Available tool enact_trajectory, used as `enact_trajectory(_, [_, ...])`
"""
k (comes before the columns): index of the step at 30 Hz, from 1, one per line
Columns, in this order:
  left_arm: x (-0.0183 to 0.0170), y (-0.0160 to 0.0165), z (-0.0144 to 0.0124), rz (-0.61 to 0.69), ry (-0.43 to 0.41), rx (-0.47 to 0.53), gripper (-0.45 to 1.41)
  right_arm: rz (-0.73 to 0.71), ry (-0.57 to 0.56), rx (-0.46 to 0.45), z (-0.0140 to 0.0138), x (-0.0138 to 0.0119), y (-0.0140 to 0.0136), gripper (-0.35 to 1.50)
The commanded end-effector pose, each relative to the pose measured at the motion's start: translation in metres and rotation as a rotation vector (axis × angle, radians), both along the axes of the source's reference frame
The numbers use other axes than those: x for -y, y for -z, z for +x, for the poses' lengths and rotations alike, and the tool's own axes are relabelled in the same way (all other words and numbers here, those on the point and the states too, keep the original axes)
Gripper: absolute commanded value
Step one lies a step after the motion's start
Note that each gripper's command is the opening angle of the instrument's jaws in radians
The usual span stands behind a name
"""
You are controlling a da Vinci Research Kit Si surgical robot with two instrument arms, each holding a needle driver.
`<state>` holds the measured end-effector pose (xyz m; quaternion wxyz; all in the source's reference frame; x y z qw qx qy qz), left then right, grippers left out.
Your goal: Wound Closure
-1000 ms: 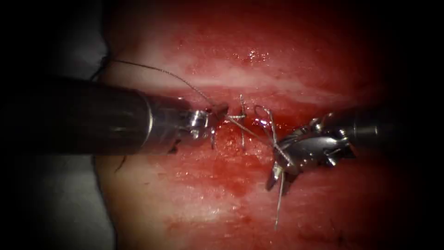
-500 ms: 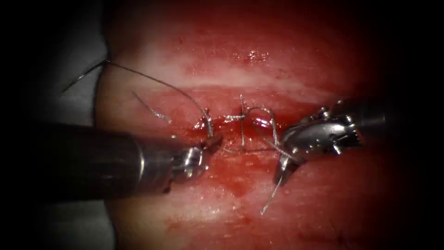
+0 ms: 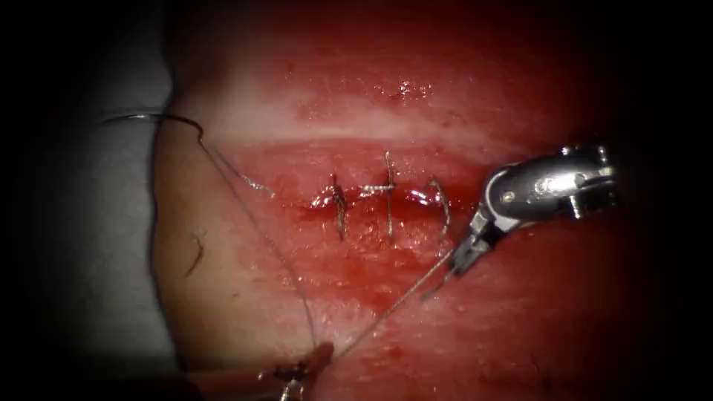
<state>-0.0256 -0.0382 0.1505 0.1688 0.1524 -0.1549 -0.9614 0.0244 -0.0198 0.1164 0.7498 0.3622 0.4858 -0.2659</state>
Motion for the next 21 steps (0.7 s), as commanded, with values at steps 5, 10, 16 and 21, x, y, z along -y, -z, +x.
enact_trajectory(5, [0.0023, 0.0013, 0.0004, 0.007, -0.02, 0.004, -0.45, 0.015, -0.048, 0.014, 0.001, -0.0004, -0.001, -0.35])
enact_trajectory(10, [0.0046, 0.0031, 0.0015, 0.007, -0.035, 0.012, -0.45, 0.0, -0.096, 0.035, 0.0009, -0.002, -0.0022, -0.35])
enact_trajectory(16, [0.0076, 0.0057, 0.0028, 0.008, -0.052, 0.015, -0.45, -0.009, -0.144, 0.072, 0.0003, -0.0041, -0.0036, -0.35])
enact_trajectory(21, [0.0087, 0.0065, 0.0032, 0.008, -0.054, 0.014, -0.45, -0.099, -0.148, 0.157, -0.0001, -0.0053, -0.005, -0.35])
